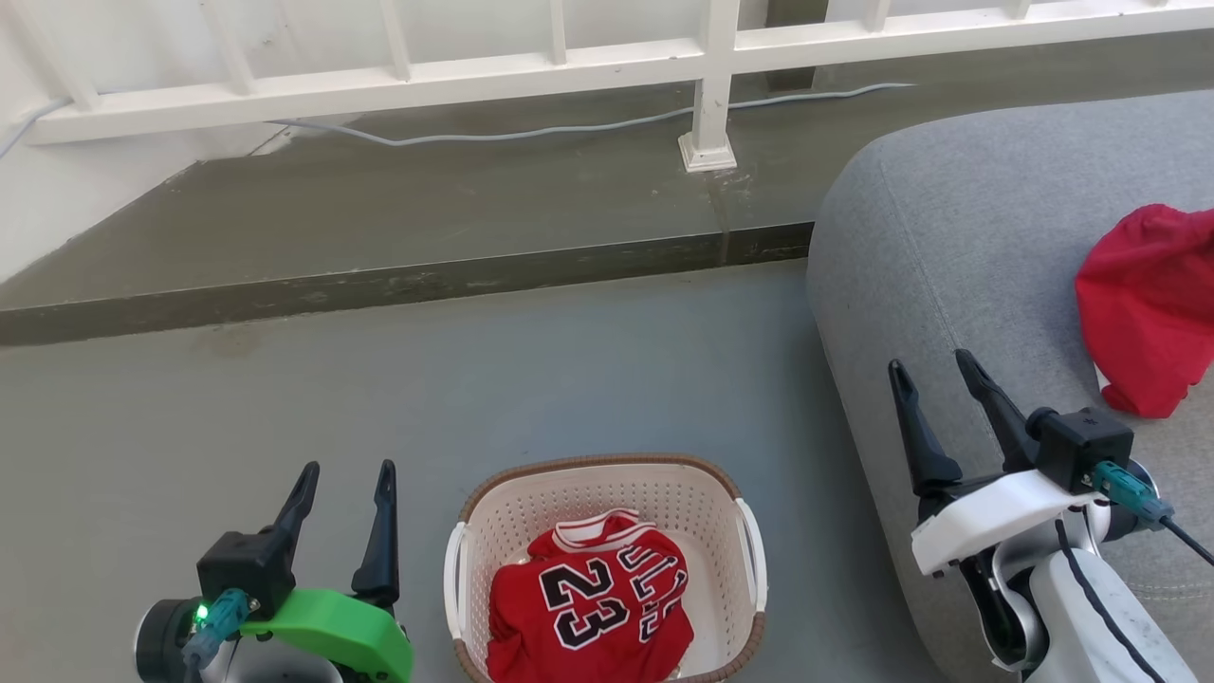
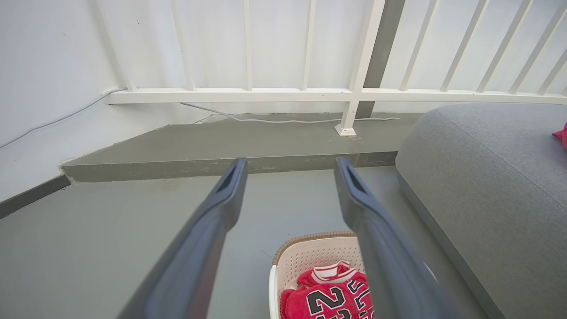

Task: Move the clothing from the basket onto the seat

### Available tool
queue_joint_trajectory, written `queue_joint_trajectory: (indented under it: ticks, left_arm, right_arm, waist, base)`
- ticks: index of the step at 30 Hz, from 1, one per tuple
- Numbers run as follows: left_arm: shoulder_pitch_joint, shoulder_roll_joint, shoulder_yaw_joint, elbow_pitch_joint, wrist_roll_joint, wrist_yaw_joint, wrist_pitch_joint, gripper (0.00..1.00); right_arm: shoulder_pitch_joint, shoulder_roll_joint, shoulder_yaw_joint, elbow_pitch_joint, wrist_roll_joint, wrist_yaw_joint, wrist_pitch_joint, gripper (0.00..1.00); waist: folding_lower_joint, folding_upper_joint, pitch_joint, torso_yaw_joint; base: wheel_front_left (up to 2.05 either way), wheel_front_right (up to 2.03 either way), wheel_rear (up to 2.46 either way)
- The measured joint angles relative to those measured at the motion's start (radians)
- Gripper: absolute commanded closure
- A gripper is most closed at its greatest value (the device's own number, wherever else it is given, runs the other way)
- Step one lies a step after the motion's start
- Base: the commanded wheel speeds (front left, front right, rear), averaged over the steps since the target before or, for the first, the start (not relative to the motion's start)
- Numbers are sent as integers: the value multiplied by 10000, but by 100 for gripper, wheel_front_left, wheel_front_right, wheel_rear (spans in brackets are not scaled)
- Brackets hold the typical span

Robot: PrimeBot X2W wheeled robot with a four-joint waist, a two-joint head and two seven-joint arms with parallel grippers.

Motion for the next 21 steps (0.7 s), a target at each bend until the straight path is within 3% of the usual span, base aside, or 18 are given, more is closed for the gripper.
queue_joint_trajectory:
  ticks: [21]
  left_arm:
    - [30, -151, -2, -82, 203, 0, 222, 0]
  right_arm:
    - [374, -15, -8, -625, 13, -67, 278, 0]
  waist:
    - [0, 0, 83, 11]
  base:
    - [0, 0, 0]
